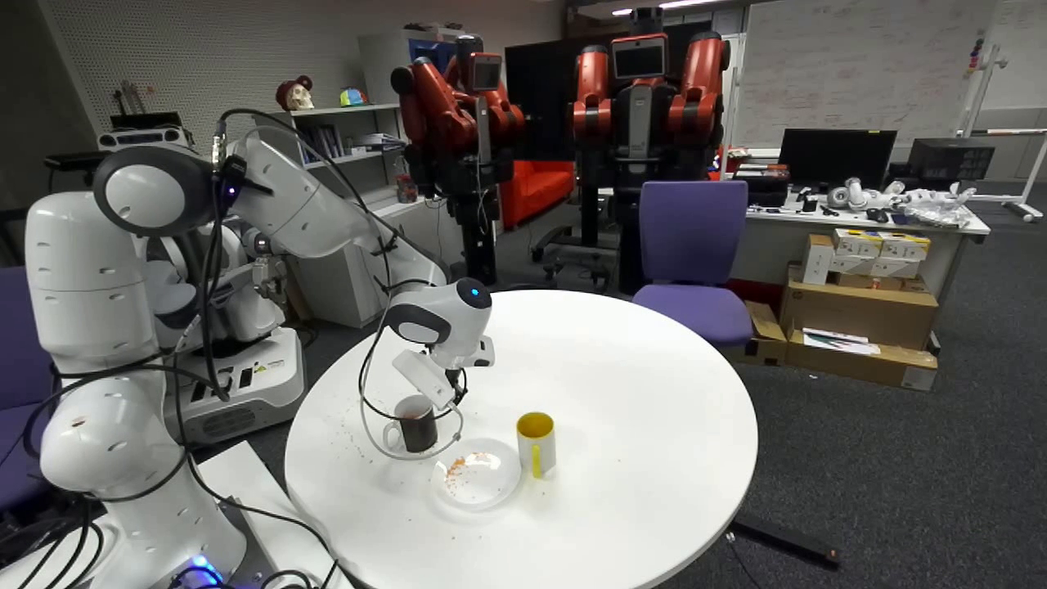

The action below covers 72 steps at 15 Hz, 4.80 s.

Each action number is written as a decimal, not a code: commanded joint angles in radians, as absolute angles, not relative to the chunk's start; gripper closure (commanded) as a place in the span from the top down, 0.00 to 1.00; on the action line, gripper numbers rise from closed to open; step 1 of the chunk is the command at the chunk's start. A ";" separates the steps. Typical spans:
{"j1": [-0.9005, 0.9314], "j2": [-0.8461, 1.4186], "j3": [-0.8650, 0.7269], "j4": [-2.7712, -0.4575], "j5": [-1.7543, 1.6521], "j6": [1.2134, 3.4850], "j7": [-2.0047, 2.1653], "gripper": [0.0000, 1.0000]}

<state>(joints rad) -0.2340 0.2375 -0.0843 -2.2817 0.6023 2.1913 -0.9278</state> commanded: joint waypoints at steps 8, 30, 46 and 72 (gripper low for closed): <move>-0.244 0.173 -0.123 -2.374 0.590 2.186 -0.906 0.55; -0.234 0.203 -0.117 -2.326 0.596 2.220 -0.910 0.41; -0.218 0.226 -0.088 -2.308 0.599 2.271 -0.910 0.33; -0.200 0.178 -0.076 -2.304 0.552 2.243 -0.896 0.01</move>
